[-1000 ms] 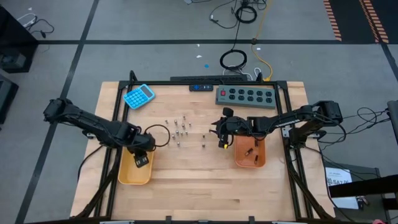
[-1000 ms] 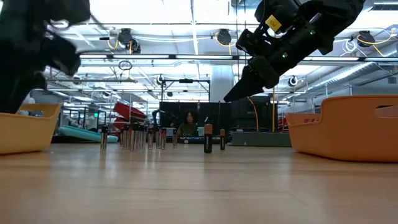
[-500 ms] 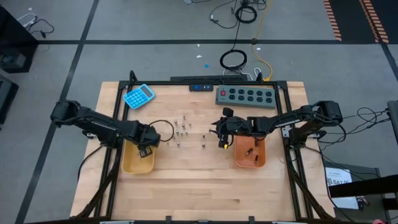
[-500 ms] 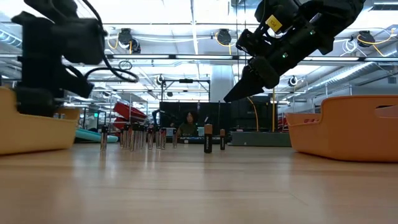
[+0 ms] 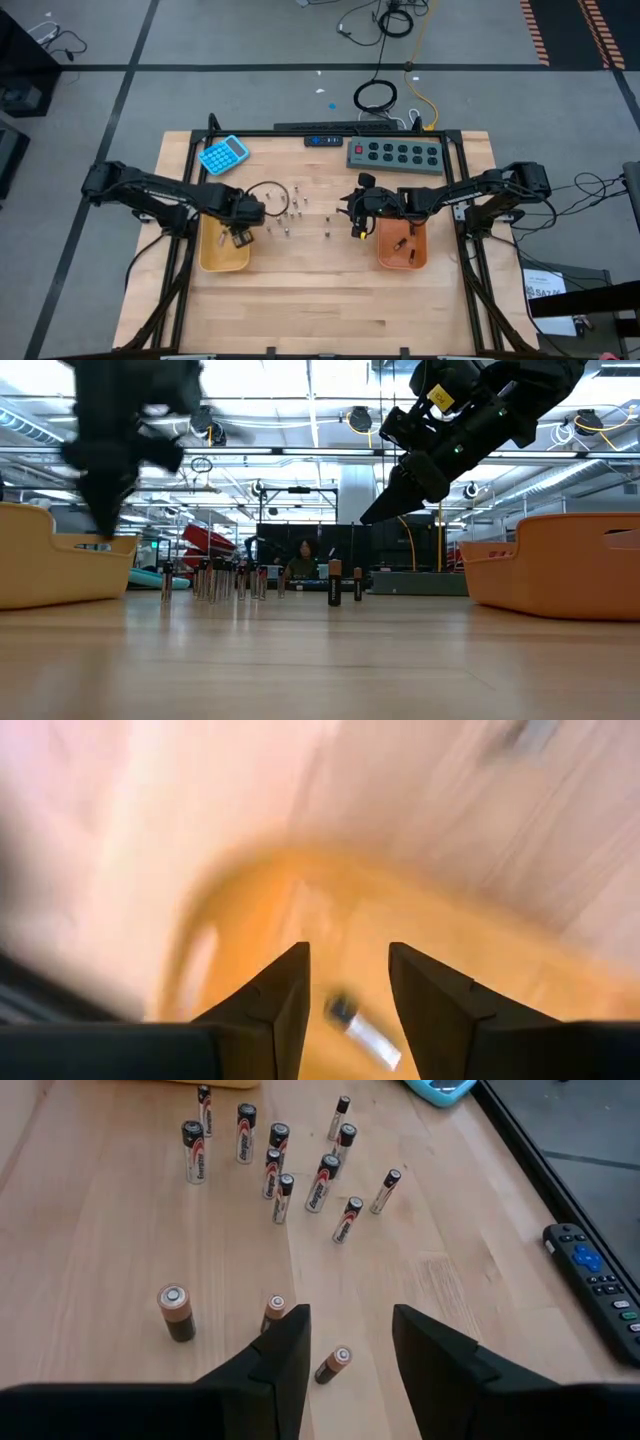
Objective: Sort batteries
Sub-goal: Put the silver battery into the yellow bin
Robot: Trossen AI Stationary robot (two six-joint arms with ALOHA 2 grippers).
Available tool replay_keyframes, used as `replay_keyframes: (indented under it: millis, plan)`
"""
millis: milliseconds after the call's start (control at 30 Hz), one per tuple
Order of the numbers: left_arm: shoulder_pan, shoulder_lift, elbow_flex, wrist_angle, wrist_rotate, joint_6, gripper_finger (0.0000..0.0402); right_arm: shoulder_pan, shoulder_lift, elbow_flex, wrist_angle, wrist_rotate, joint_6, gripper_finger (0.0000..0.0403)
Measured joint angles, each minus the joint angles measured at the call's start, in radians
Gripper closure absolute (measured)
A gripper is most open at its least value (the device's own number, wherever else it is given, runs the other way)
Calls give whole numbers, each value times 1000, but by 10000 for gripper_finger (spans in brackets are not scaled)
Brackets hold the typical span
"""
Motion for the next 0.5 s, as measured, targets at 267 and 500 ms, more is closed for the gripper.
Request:
replay_keyframes:
  millis: [267,500]
  plan:
    - [-28,12,92,220,-31,134,253,0,0,-1,-18,0,-1,268]
    - [-43,121,92,259,36,199,241,0,0,-65,56,-3,-1,268]
